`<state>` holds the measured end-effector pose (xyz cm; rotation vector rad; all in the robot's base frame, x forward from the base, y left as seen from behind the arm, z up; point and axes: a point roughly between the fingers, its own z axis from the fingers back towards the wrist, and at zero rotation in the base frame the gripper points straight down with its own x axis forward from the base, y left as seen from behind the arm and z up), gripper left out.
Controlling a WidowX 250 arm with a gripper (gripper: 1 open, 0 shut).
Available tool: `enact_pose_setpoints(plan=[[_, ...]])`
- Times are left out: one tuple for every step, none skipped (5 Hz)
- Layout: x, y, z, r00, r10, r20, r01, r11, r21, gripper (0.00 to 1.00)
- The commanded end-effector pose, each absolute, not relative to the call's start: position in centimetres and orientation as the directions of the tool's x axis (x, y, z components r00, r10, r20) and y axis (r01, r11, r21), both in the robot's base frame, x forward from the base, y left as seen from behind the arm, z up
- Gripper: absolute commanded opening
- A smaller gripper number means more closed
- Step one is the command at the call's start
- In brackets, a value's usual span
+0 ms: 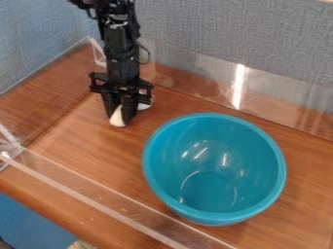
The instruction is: Put the mushroom in the blue bowl
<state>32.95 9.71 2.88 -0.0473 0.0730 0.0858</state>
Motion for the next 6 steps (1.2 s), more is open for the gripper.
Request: enact_pose_setpoints(plan=[[33.3,9.5,6.7,0.998,0.068,0.008,-0.068,0.997,-0.032,0.0],[33.0,8.8,9.0,0.998,0.049,0.044,-0.048,0.998,-0.032,0.0],[32.4,6.2,11.9,0.996,-0.024,0.083,0.027,0.999,-0.037,0.0],[31.4,2.4,13.6,0.985,-0.142,0.1,0.148,0.988,-0.05,0.0],[30.3,-1.4,13.4,0.965,-0.249,0.087,0.254,0.965,-0.063,0.0],[28.6,-4.9,13.3,0.934,-0.351,0.073,0.356,0.932,-0.071,0.0]])
